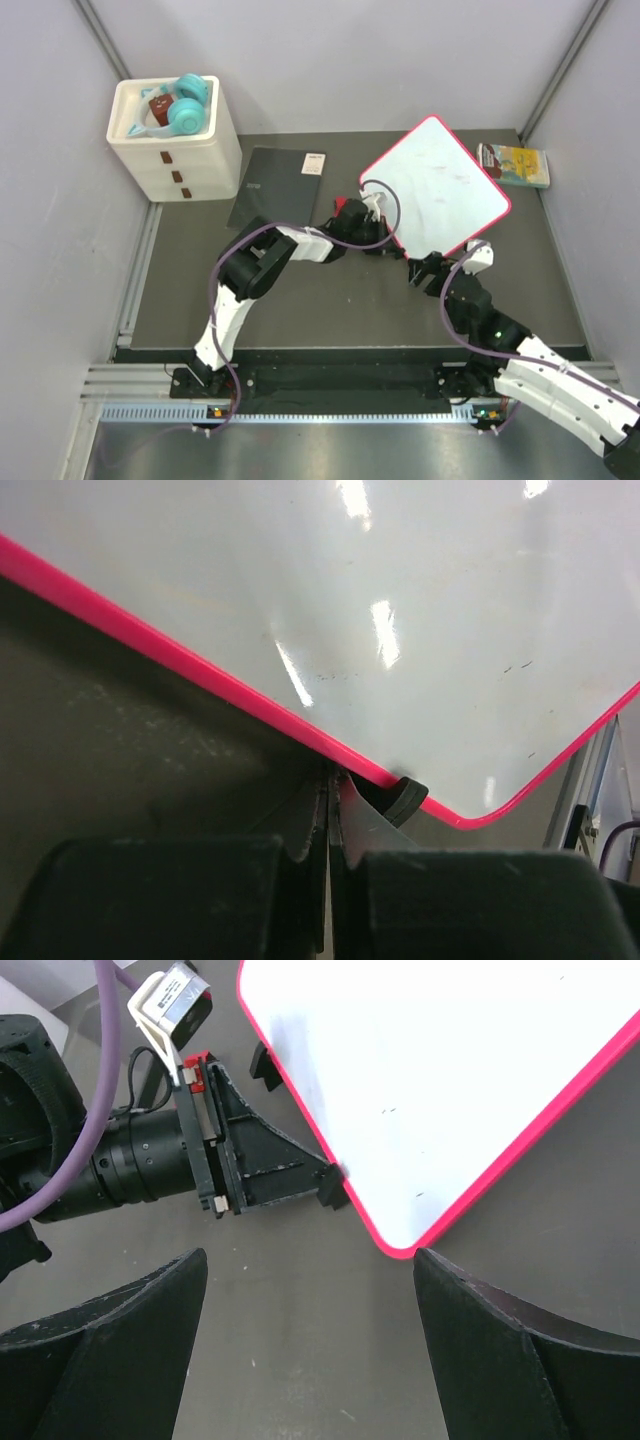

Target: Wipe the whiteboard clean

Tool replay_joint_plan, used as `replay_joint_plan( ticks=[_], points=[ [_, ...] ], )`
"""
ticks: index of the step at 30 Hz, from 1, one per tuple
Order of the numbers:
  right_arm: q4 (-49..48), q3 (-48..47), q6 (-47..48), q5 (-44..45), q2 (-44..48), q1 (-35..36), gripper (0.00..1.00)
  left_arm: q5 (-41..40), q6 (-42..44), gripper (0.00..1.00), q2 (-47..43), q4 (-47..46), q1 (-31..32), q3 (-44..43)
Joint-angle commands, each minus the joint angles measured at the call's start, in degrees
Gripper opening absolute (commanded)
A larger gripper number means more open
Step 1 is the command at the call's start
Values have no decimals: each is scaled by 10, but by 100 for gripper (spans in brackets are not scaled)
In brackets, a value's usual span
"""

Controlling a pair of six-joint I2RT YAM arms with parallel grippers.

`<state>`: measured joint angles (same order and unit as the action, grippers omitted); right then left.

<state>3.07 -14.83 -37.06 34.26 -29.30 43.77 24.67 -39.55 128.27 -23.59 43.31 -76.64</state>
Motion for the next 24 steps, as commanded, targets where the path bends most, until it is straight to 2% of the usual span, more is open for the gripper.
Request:
replay_joint_plan(
  ticks=[1, 7, 16, 19, 24],
  points=[
    [8, -26, 15, 15, 11, 5, 83, 20, -26, 0, 21, -30, 24, -28],
    [18, -24, 21, 26, 21, 5, 83, 21, -37, 0, 41, -39, 36, -51],
    [9, -36, 25, 11, -1, 5, 83, -74, 15, 0, -49, -44, 21, 48],
    [29, -67, 41, 5, -22, 5, 83, -75, 36, 0, -83, -62, 11, 77],
    [106, -217, 120, 26, -44, 4, 85, -87, 105, 0, -152, -27, 4, 108]
  ],
)
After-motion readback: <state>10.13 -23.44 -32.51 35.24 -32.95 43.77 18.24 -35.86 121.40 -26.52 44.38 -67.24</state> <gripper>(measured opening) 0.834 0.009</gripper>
